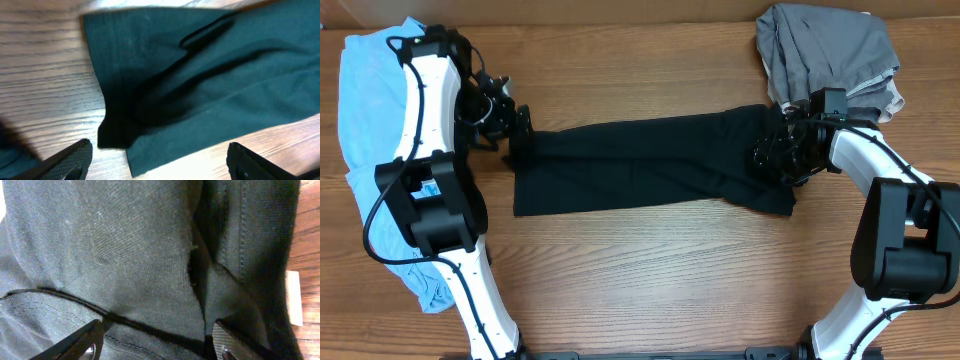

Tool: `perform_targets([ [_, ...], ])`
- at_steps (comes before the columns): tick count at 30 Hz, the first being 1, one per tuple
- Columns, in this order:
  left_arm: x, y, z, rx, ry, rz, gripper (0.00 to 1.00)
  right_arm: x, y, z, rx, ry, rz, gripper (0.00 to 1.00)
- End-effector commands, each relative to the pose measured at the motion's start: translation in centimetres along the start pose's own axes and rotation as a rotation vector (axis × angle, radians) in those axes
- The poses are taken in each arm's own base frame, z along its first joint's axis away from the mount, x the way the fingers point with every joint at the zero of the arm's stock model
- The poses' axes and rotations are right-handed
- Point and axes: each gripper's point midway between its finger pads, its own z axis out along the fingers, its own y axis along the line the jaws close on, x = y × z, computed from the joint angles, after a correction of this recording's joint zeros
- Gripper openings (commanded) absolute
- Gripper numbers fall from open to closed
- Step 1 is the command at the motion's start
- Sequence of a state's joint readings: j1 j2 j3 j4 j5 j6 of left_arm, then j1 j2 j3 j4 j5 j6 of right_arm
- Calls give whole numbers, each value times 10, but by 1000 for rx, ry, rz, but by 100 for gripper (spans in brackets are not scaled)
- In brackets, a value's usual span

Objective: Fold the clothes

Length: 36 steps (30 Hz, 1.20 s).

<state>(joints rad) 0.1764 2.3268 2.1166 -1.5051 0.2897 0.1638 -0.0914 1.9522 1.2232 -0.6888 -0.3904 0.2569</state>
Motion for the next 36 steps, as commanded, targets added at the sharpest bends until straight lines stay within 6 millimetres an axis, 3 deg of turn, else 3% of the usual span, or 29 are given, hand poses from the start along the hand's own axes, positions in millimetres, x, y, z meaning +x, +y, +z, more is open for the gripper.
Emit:
perform_targets([
  [1, 2, 7, 22, -28, 27, -47, 88, 10, -35, 15, 116, 33, 32, 74],
  [2, 7, 26, 35, -111, 48, -102, 88, 10, -36, 15, 119, 31, 32, 75],
  [5, 16, 30, 61, -111, 76, -105, 88, 8, -35, 15, 117, 24, 29, 75],
  [15, 24, 12, 121, -124, 81, -89, 87, 9, -35, 15, 117, 28, 30, 76],
  [16, 24, 10, 124, -126, 77, -97, 82, 9, -35, 15, 117, 28, 30, 76],
  [17, 23, 7, 130, -128, 72, -90, 23, 8, -35, 15, 118, 27, 30, 76],
  [18, 23, 5, 132, -129, 69, -85, 4, 9, -35, 15, 117, 27, 30, 76],
  [23, 20, 5, 137, -138, 49, -99, 4, 9, -35, 15, 113, 29, 31, 73],
  [25, 13, 17, 126, -176, 24, -126, 4, 10, -26, 10, 77, 39, 31, 69],
  [29, 0, 28, 83, -191, -26, -161, 4, 3, -4, -10, 12, 18, 7, 66],
  [36, -22, 23, -30, -207, -215, -105, 4, -4, 33, -54, -97, -55, -45, 66],
])
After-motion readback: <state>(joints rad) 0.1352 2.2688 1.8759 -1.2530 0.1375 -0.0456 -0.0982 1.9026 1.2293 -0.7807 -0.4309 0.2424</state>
